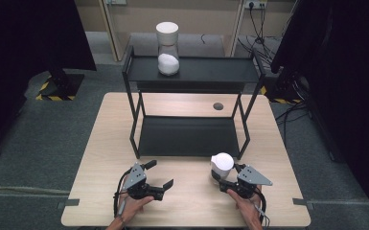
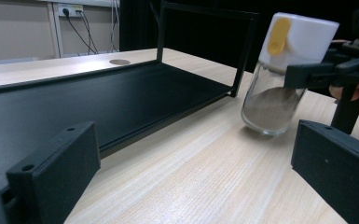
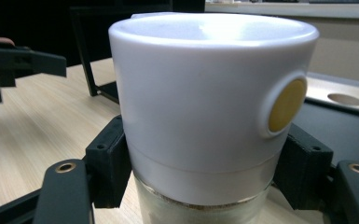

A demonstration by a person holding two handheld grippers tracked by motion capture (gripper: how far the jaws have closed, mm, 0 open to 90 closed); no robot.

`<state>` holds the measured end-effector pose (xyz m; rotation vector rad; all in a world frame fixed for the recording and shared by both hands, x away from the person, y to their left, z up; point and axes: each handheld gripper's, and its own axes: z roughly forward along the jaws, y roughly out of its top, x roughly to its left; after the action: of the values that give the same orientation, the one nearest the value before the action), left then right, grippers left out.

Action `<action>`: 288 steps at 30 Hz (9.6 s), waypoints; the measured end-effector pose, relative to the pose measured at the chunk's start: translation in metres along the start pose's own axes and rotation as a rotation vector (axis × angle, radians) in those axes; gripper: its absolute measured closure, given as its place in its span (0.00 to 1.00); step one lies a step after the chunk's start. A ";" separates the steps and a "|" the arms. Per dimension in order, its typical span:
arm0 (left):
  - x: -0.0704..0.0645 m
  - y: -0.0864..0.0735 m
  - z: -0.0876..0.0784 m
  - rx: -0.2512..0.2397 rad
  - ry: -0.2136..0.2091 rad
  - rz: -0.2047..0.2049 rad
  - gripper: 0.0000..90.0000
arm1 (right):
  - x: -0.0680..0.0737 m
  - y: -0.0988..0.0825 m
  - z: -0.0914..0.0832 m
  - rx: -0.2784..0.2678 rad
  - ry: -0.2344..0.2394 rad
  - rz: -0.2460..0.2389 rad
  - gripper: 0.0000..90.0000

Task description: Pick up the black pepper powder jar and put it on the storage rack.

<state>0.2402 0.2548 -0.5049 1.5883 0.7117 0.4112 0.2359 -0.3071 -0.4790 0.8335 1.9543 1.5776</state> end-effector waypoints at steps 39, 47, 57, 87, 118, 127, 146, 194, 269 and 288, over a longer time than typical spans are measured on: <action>0.003 -0.001 0.000 -0.005 -0.004 -0.006 0.00 | -0.005 0.100 -0.005 -0.067 0.071 -0.052 0.34; 0.003 -0.001 0.001 -0.004 -0.008 -0.009 0.00 | -0.006 0.129 0.002 -0.073 0.092 -0.062 0.34; 0.004 -0.001 0.001 0.000 -0.015 -0.009 0.00 | -0.007 0.162 0.012 -0.071 0.119 -0.063 0.34; 0.004 -0.001 0.001 0.006 -0.019 -0.011 0.00 | -0.026 0.260 0.039 -0.086 0.162 -0.025 0.34; 0.007 -0.002 0.001 0.005 -0.024 -0.033 0.00 | -0.036 0.323 0.070 -0.076 0.059 -0.012 0.34; 0.006 -0.003 0.001 0.005 -0.028 -0.031 0.00 | -0.038 0.331 0.088 -0.070 0.017 0.002 0.34; 0.005 -0.002 0.001 0.004 -0.034 -0.033 0.00 | -0.037 0.342 0.118 -0.047 -0.082 -0.004 0.34; 0.004 -0.003 0.001 0.002 -0.031 -0.027 0.00 | -0.035 0.335 0.136 -0.010 -0.195 0.033 0.02; 0.005 -0.003 0.001 0.006 -0.018 -0.028 0.00 | -0.013 0.163 0.032 -0.106 0.104 0.019 0.01; 0.005 -0.003 0.001 0.006 -0.016 -0.029 0.00 | 0.000 0.097 0.030 -0.079 0.098 0.031 0.01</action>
<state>0.2438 0.2577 -0.5091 1.5834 0.7233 0.3754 0.2722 -0.2730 -0.3904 0.7711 1.9406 1.7319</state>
